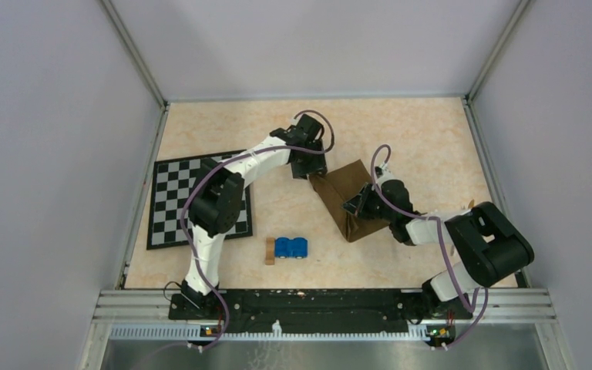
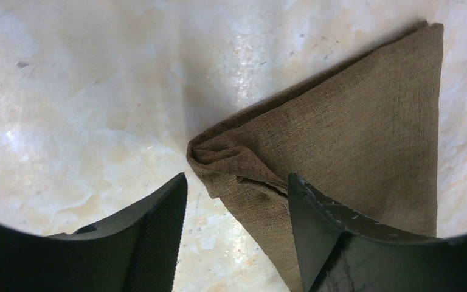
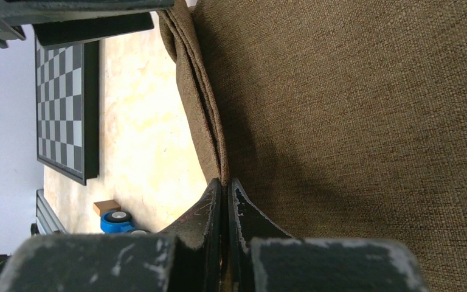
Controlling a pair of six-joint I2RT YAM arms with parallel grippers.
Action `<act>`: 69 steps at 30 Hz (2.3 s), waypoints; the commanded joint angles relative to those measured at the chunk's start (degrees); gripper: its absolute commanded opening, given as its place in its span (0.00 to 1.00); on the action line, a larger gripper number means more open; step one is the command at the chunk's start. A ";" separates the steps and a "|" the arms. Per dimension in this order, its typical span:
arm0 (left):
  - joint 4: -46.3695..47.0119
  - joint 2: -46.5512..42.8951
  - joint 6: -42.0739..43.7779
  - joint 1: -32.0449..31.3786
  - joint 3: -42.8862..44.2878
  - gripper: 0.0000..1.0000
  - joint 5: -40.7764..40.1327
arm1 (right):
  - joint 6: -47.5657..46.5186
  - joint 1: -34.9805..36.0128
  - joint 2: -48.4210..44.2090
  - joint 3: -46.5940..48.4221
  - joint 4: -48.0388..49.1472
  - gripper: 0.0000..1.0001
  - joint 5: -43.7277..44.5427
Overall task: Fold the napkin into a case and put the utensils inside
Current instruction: Fold the lower triangle-folded napkin at the center of the board.
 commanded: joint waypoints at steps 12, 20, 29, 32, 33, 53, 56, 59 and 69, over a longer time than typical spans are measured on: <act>-15.31 5.80 -24.78 -0.84 12.72 0.60 -6.25 | -2.87 -0.57 -0.83 0.36 2.15 0.00 0.20; -21.01 10.28 -27.64 -0.90 19.20 0.59 -6.44 | -3.31 -0.07 -0.74 0.54 2.14 0.00 0.54; -22.77 11.11 -26.76 -0.91 20.13 0.30 -7.06 | -3.93 1.62 -0.64 0.83 1.65 0.00 2.02; -23.97 10.62 -26.19 -0.96 20.07 0.21 -8.86 | -4.09 2.52 -0.64 1.04 1.38 0.00 2.52; -24.57 10.20 -26.00 -0.86 20.03 0.18 -9.69 | -4.11 2.84 -0.65 1.10 1.37 0.00 2.61; -26.24 -1.85 -25.42 1.01 9.03 0.05 -13.10 | 5.53 10.60 1.39 1.45 8.44 0.00 -1.61; -26.24 1.00 -25.75 0.40 12.63 0.06 -12.02 | 5.70 9.27 1.33 0.59 7.91 0.00 -1.58; -27.40 4.04 -26.34 -0.37 17.30 0.07 -12.03 | 6.45 6.70 1.43 -0.55 8.38 0.00 -2.55; -21.75 3.39 -22.93 -0.68 15.07 0.39 -10.54 | 8.27 0.41 3.24 -1.53 11.57 0.00 -6.90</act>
